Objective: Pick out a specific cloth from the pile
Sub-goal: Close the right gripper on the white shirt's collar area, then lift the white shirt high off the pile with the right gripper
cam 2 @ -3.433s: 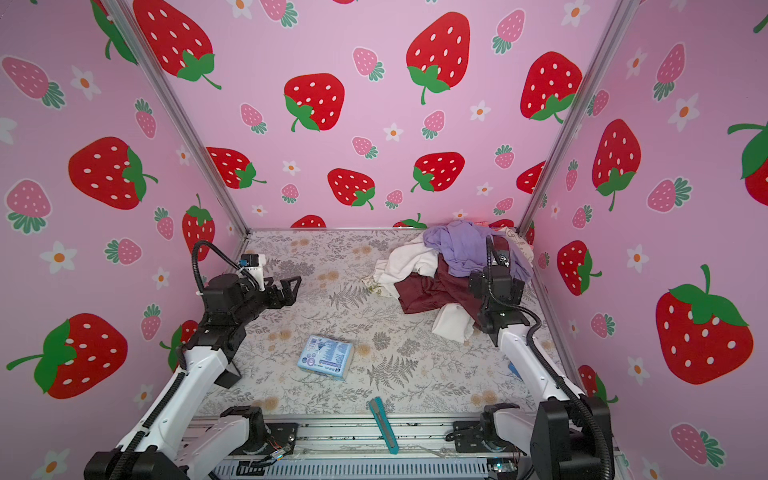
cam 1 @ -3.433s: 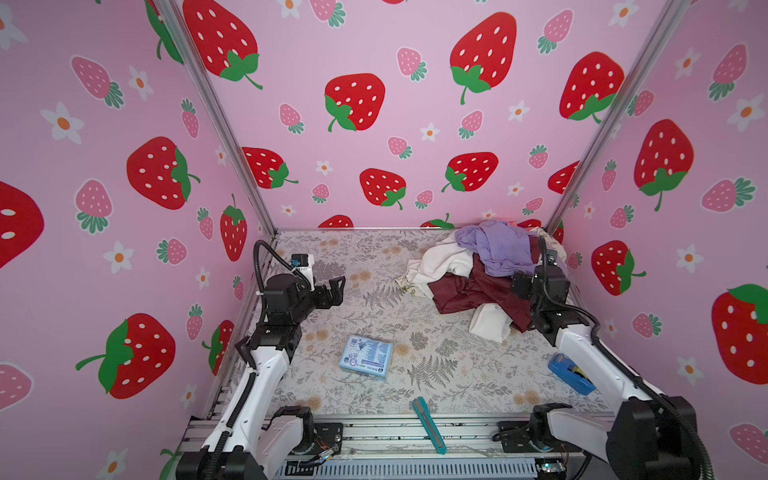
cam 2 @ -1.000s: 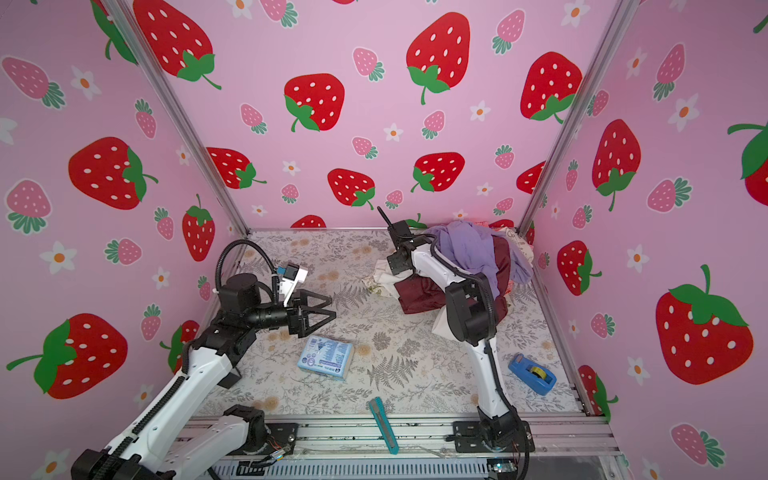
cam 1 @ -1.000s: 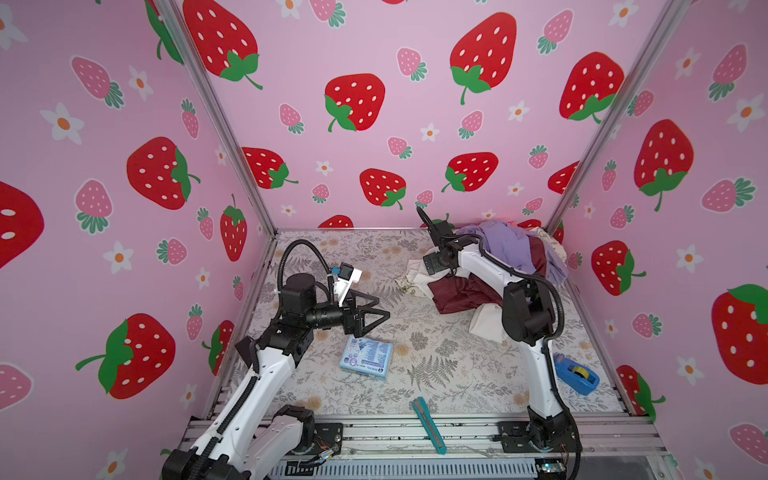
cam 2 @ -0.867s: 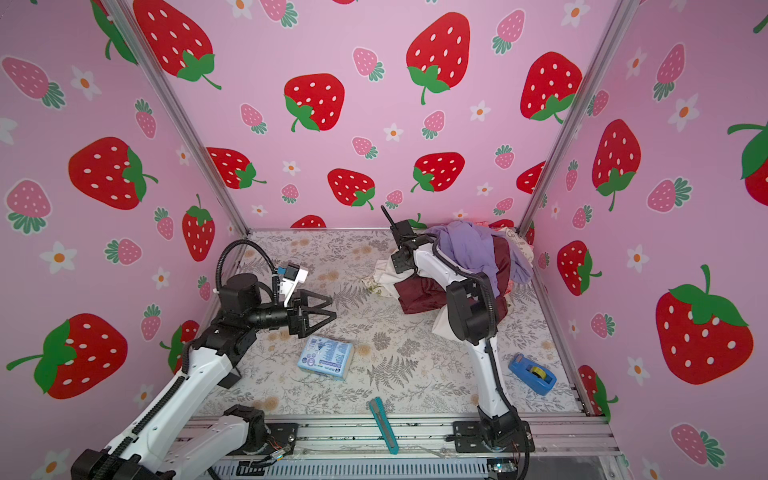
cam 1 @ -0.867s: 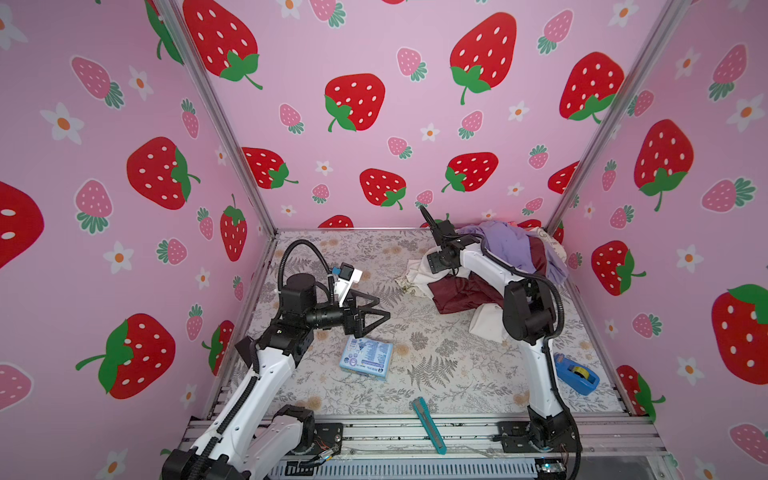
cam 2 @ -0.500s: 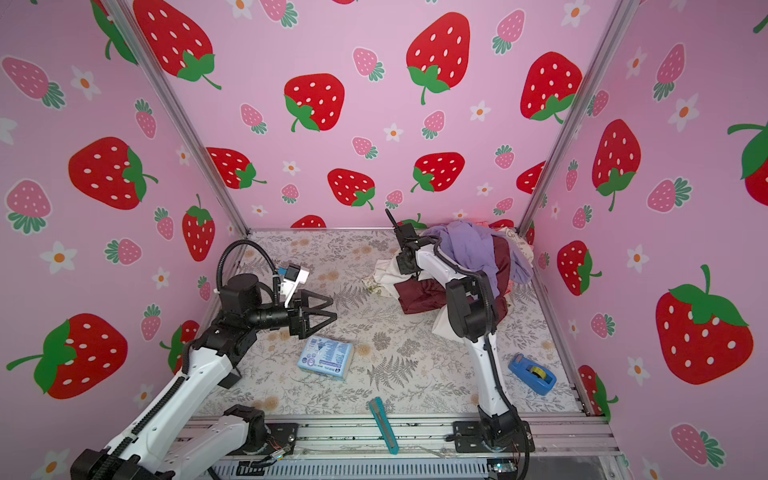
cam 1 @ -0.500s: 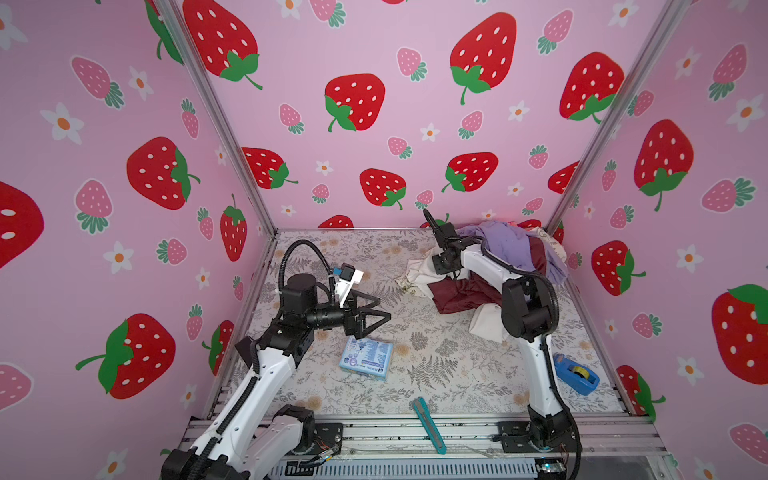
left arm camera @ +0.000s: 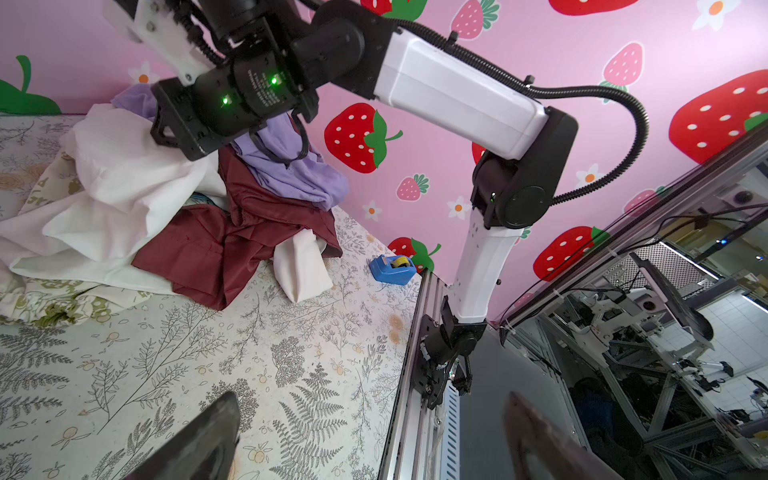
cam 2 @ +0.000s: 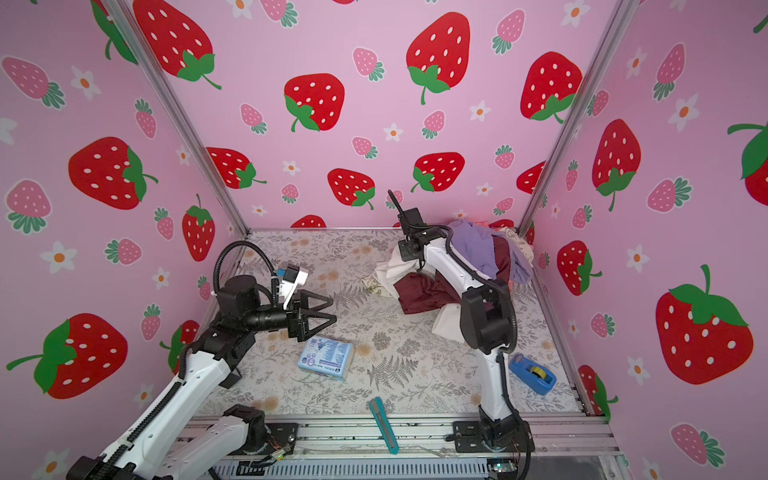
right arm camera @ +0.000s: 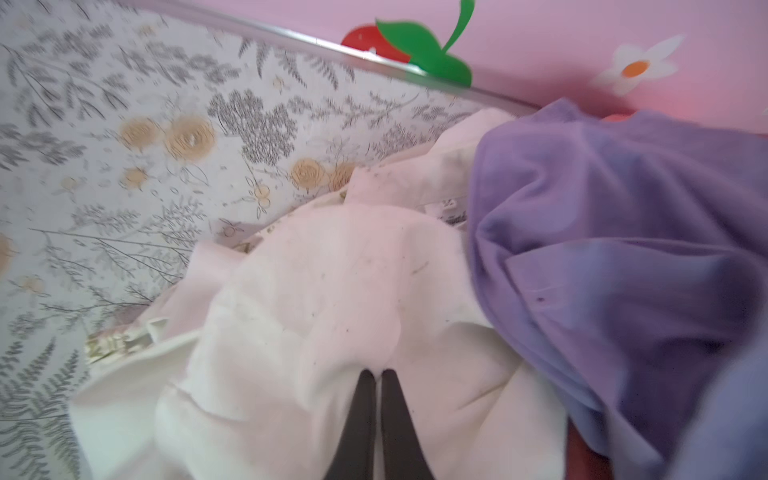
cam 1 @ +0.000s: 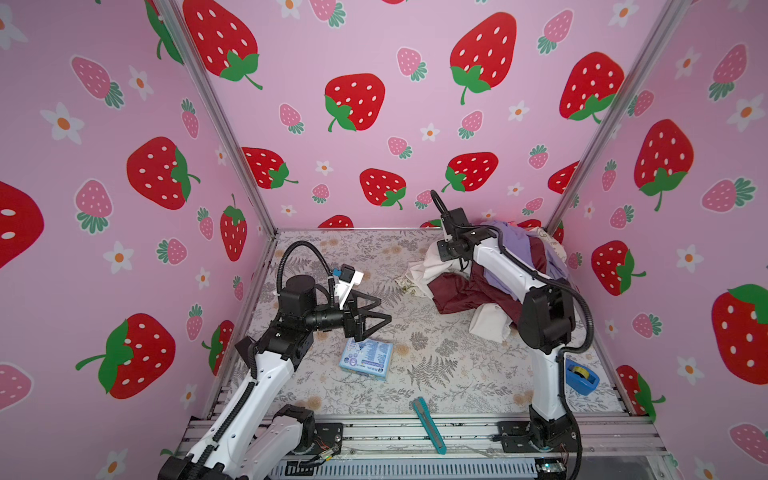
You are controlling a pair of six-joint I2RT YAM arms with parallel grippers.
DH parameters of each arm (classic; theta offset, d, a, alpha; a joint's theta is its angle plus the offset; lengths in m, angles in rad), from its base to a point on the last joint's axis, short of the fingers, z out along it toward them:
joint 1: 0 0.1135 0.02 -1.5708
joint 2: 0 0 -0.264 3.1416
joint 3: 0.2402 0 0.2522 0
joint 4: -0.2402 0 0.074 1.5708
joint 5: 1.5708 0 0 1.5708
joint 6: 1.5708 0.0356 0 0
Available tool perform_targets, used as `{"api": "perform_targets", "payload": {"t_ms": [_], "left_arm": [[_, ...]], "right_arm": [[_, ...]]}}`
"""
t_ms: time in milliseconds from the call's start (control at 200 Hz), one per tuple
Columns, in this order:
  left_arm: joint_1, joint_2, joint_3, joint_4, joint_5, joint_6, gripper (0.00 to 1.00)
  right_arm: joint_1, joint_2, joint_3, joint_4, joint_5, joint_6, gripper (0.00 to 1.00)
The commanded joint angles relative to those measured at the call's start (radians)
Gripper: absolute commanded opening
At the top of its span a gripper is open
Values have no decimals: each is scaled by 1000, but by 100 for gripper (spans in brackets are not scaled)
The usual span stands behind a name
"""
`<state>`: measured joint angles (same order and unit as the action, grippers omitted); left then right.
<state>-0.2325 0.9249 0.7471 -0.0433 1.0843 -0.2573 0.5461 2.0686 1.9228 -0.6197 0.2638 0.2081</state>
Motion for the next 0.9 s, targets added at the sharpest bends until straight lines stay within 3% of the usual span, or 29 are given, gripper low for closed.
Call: {"api": "perform_targets", "payload": {"t_ms": [0,460,896], "left_arm": [[-10,-18,31,3,20,18,99],[-19,-41,32,2,13,20,99],[-27,-85,25,-3,-11,21,99]], "right_arm": [[6,-73,5,-3,36,-21,0],[6,-186,129,18,126,-84,0],[6,-191,319,59,87,-93,0]]}}
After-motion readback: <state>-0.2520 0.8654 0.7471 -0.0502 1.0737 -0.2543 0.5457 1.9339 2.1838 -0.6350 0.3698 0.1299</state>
